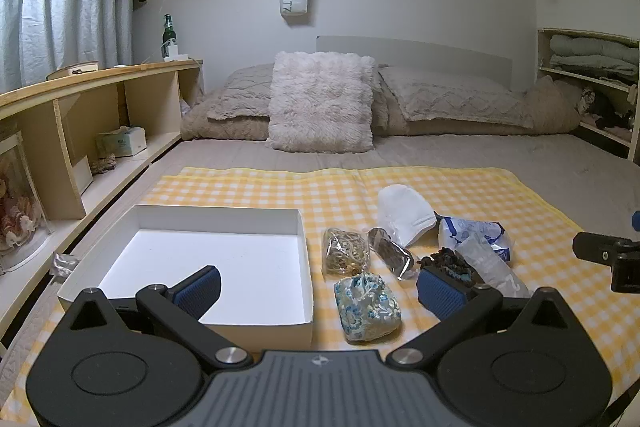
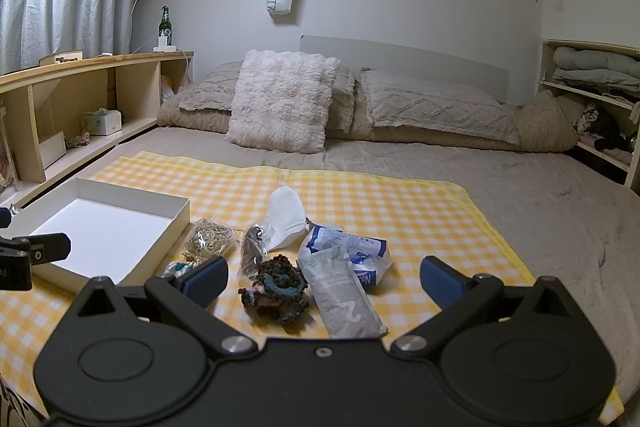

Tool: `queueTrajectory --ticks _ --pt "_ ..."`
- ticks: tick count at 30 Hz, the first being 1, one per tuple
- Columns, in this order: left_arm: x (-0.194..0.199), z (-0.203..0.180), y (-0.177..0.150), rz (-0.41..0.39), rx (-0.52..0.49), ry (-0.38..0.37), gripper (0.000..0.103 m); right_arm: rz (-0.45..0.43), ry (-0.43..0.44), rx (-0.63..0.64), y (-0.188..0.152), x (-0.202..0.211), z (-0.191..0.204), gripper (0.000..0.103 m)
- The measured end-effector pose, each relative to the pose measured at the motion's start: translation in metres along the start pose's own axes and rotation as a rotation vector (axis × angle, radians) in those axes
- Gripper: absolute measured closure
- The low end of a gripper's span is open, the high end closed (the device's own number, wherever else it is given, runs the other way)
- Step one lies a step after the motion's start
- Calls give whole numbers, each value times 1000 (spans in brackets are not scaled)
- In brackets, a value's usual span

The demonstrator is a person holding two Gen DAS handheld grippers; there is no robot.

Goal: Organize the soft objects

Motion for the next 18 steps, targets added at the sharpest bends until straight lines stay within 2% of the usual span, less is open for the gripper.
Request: queueTrajectory --ticks 16,18 --pt "0 0 0 2 -1 0 0 3 -1 2 1 0 1 0" --pt "-2 1 -8 2 -1 0 0 3 -1 3 1 0 1 0"
Point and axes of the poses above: each gripper's, at about its wrist camera, not at the fingertips, and x roughly against the way its jaws point, z to its left, y to its top, the point moved 6 cm from there along -x, roughly the way its jaws point, and after that the axes turned 6 degrees about y, right-handed, at the moved point
